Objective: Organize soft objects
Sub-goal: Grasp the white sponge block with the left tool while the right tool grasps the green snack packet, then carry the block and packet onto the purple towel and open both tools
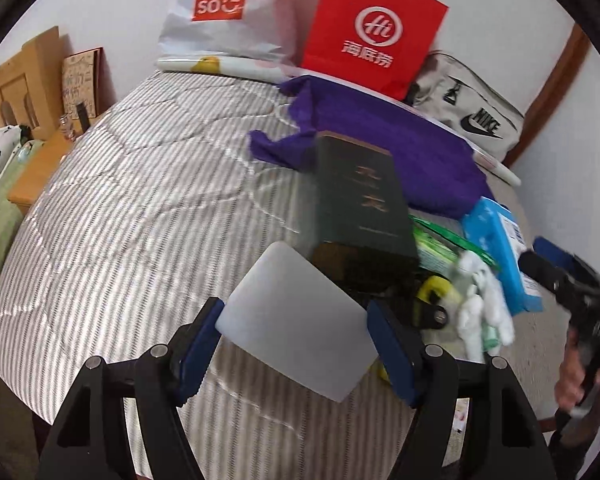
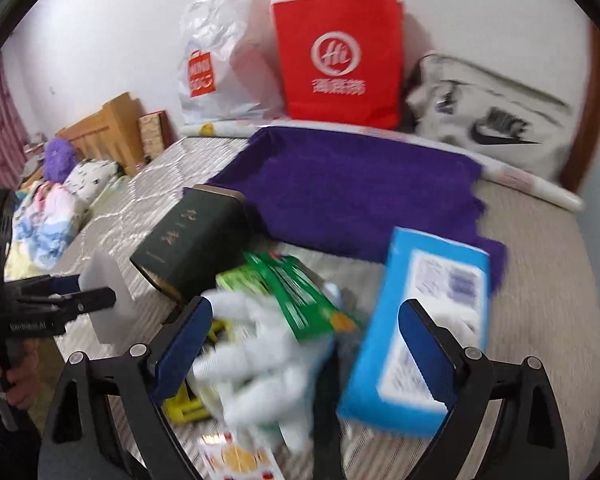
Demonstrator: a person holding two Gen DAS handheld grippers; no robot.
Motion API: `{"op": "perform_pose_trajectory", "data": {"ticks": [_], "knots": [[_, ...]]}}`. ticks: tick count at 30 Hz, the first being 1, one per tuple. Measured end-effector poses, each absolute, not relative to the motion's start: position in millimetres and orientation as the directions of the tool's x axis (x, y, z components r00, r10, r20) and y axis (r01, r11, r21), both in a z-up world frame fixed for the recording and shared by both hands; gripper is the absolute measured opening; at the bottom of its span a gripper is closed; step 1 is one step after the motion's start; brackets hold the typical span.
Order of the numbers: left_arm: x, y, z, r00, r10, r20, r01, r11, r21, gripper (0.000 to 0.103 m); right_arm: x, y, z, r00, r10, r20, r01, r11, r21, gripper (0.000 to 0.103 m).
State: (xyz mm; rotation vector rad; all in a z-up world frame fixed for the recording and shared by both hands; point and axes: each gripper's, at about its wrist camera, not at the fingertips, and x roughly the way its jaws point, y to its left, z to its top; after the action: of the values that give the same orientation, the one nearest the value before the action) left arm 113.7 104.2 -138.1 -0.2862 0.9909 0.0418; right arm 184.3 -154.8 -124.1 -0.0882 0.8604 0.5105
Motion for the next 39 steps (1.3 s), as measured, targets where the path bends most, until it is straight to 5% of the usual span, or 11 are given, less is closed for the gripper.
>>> {"op": "perform_pose_trajectory", "data": {"ticks": [5, 13, 16, 17, 29, 39], "knots": [[125.7, 120.3, -146.0, 0.544, -0.116, -0.831, -0.177, 0.953, -0.248, 0.072, 220.3, -128.5, -143.0, 0.458, 0.355, -0.815, -0.501, 0.86, 0.093, 0.077], [138.9, 133.3, -160.6, 0.525, -0.159, -0.836, -0.174, 0.941, -0.289, 0.072, 245.6, -106.1, -178.6, 0.305, 0.326, -0.895, -0.516, 0.846, 0.133, 0.069], [141.6, 135.7, -163.2, 0.522, -0.171, -0.836, -0.171, 0.939, -0.299, 0.072, 247.8, -104.9, -180.0, 0.256, 0.36, -0.897, -0.525, 0.831, 0.184, 0.039], [142.2, 136.0, -163.8, 0.52, -0.175, -0.836, -0.17, 0.938, -0.301, 0.072, 247.5, -104.5, -179.0, 0.245, 0.364, -0.899, -0.531, 0.826, 0.189, 0.036], [138.6, 129.9, -159.9, 0.519, -0.184, -0.834, -0.139, 0.945, -0.295, 0.072, 228.2, -131.7, -139.2, 0.357, 0.448, -0.82, -0.497, 0.834, 0.239, 0.034], [124.6, 106.8, -152.8, 0.504, -0.184, -0.844, -0.081, 0.963, -0.258, 0.072, 132.4, -195.0, -113.7, 0.502, 0.394, -0.77, -0.449, 0.88, 0.158, 0.034]]}}
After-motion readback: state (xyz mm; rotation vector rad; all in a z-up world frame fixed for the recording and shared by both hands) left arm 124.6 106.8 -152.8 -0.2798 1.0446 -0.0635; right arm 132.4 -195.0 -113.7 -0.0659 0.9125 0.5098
